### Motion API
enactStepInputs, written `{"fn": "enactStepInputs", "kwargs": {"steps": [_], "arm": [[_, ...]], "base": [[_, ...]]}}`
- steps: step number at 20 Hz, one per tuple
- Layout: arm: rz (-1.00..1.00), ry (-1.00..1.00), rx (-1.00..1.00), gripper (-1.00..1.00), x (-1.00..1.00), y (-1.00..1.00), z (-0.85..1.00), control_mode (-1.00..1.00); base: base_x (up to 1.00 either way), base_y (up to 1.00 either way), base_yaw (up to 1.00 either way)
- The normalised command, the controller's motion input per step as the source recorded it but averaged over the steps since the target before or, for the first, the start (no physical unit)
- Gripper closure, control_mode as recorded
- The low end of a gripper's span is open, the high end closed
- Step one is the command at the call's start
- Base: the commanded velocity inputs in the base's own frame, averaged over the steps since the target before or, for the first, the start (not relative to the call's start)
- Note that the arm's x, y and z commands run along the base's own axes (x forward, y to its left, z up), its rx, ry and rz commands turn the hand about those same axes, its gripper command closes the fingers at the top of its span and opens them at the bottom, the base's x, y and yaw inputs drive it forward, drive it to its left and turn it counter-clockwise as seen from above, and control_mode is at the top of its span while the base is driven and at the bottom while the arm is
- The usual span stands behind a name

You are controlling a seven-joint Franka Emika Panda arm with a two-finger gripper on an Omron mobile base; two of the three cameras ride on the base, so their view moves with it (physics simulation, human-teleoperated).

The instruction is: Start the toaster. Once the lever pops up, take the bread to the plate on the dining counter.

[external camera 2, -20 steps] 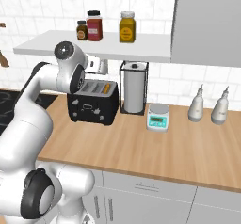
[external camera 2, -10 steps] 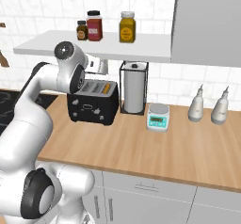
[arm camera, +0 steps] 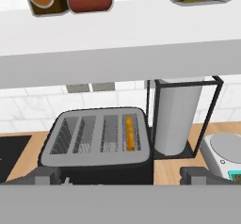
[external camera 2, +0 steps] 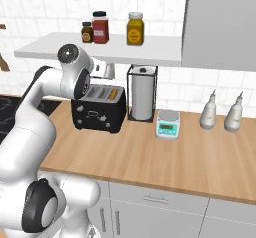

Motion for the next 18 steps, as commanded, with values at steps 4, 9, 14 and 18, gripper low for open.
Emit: {"fn": "enactStepInputs", "kwargs": {"steps": [4,9,14,18], "arm": [[0.0,0.0,0.0,-1.0,0.0,0.0,0.0,-1.0],[0.0,0.0,0.0,-1.0,0.0,0.0,0.0,-1.0],[0.0,0.0,0.0,-1.0,0.0,0.0,0.0,-1.0],[0.0,0.0,0.0,-1.0,0.0,0.0,0.0,-1.0]], "base": [[0.0,0.0,0.0],[0.0,0.0,0.0],[0.0,0.0,0.0],[0.0,0.0,0.0]]}}
